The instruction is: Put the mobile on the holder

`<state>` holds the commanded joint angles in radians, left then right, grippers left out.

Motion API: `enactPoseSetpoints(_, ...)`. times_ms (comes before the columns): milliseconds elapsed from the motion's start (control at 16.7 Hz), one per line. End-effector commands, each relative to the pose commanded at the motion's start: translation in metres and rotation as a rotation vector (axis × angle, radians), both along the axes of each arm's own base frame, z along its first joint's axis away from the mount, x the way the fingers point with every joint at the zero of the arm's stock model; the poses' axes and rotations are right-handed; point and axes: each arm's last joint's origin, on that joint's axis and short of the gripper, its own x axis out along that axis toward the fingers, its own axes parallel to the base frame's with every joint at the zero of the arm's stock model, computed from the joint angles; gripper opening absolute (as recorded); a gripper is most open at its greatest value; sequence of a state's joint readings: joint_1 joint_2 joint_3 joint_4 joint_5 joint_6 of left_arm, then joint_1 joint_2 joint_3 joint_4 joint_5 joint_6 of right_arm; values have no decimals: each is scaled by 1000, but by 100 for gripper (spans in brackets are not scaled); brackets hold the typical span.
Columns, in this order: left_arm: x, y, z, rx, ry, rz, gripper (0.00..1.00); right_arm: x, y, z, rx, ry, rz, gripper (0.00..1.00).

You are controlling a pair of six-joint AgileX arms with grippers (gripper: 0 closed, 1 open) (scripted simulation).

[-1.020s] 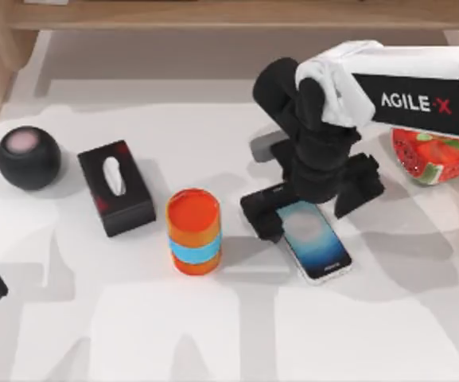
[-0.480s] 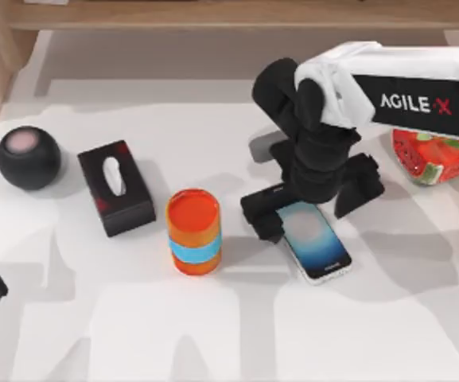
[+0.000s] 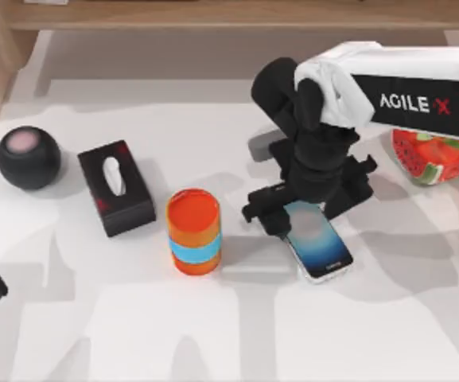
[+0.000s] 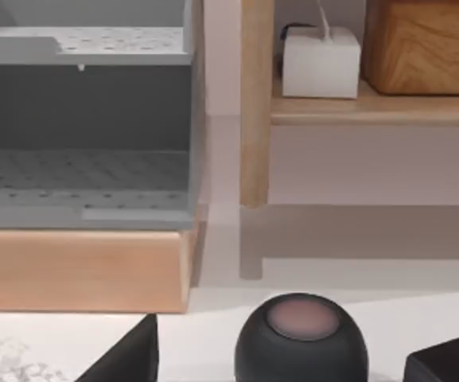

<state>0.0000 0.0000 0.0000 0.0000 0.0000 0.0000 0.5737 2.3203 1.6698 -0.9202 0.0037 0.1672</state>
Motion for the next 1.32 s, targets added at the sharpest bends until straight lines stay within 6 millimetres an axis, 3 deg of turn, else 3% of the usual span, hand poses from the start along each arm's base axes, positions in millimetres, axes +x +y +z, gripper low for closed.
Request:
enactPoseSetpoints(120, 0, 0, 0, 0, 0, 0, 100, 0, 0, 0, 0, 0, 0, 0)
enactPoseSetpoints(540, 0, 0, 0, 0, 0, 0, 100, 0, 0, 0, 0, 0, 0, 0)
enactPoseSetpoints(600, 0, 0, 0, 0, 0, 0, 100, 0, -2, 21, 13, -30, 1, 0)
enactPoseSetpoints(720, 0, 0, 0, 0, 0, 0, 100, 4, -5, 29, 22, -51, -12, 0)
enactPoseSetpoints(1020, 0, 0, 0, 0, 0, 0, 100, 13, -3, 73, 80, -163, -29, 0)
enactPoseSetpoints(1140, 0, 0, 0, 0, 0, 0, 100, 11, -4, 68, 67, -132, -26, 0)
enactPoseSetpoints(1320, 0, 0, 0, 0, 0, 0, 100, 1, -2, 44, 18, -41, -3, 0)
